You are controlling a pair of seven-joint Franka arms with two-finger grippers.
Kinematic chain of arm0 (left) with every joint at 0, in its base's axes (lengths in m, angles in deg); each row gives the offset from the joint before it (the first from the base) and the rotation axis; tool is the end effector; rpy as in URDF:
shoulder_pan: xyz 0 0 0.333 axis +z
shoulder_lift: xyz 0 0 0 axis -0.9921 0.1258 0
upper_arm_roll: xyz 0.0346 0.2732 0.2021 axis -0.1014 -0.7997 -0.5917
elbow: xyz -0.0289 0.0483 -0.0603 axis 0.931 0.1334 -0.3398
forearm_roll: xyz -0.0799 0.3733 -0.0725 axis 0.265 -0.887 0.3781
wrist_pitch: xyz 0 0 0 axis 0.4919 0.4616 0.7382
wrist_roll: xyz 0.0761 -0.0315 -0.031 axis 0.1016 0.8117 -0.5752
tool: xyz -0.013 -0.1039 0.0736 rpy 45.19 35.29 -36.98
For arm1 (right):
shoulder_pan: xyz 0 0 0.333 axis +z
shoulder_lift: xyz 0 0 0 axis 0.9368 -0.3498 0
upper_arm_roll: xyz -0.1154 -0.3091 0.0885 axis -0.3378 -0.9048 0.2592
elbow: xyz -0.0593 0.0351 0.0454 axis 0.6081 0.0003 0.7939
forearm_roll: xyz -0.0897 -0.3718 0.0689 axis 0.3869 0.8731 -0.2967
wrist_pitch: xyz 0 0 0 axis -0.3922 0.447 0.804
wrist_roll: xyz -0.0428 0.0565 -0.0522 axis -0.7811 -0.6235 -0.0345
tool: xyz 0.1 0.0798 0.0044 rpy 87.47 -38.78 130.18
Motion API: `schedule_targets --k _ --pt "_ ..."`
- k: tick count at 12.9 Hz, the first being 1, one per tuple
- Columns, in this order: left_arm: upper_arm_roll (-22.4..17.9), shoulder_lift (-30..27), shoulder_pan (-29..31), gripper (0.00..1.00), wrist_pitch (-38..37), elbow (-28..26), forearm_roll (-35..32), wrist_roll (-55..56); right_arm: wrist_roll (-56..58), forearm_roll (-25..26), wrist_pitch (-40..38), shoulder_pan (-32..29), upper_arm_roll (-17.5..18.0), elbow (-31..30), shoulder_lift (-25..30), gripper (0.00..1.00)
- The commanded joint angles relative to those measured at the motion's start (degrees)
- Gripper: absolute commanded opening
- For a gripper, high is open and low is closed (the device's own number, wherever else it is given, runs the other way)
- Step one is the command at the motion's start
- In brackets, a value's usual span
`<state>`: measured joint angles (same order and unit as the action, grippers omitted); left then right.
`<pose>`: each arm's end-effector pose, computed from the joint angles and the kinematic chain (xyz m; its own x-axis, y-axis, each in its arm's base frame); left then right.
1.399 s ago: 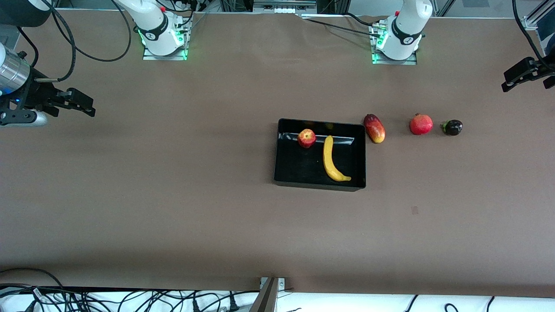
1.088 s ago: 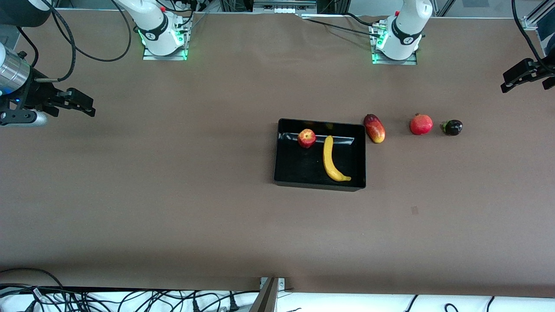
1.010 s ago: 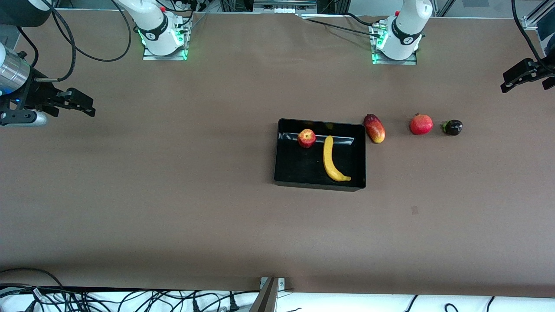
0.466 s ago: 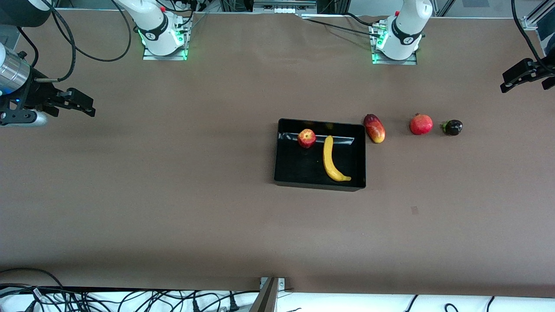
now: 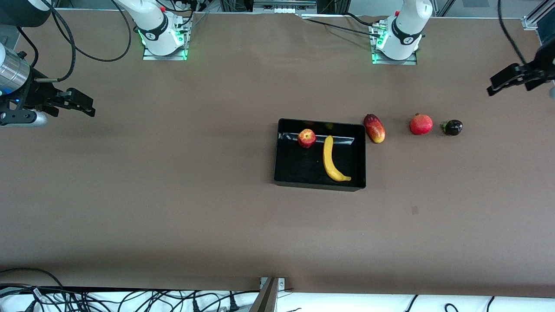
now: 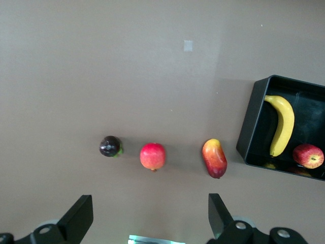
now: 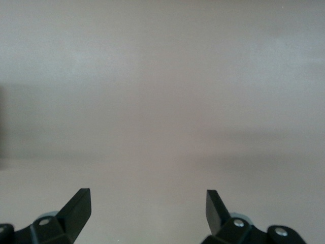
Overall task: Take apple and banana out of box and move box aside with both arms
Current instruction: 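Move the left gripper over the small apple inside the black box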
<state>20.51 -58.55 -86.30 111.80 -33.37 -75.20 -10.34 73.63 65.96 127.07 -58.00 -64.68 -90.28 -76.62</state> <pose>0.5140 0.0115 0.6209 0.9828 0.1729 -0.0654 0.1721 -0.9849 -0.0177 0.5612 0.0229 0.5843 0.9993 0.0082 -0.0361 0.0081 -1.0000 -0.0023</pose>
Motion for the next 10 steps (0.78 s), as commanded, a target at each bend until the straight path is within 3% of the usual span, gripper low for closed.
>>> schedule_targets --k 1,3,7,10 --pt "4.15 1.22 -1.21 1.00 4.89 -3.95 0.70 9.51 -0.31 0.73 -0.21 -0.72 0.70 1.01 -0.39 1.00" --pt "7.66 3.33 -2.35 1.00 10.16 -6.50 0.09 22.32 -0.31 0.73 -0.21 -0.72 0.70 1.01 -0.39 1.00" --pt "11.97 12.62 -6.65 1.00 15.10 -6.17 -0.26 40.28 -0.31 0.73 -0.21 -0.72 0.70 1.01 -0.39 1.00" --pt "12.60 20.19 -11.39 1.00 20.19 -5.90 -0.97 49.09 -0.31 0.73 -0.21 -0.72 0.70 1.01 -0.39 1.00"
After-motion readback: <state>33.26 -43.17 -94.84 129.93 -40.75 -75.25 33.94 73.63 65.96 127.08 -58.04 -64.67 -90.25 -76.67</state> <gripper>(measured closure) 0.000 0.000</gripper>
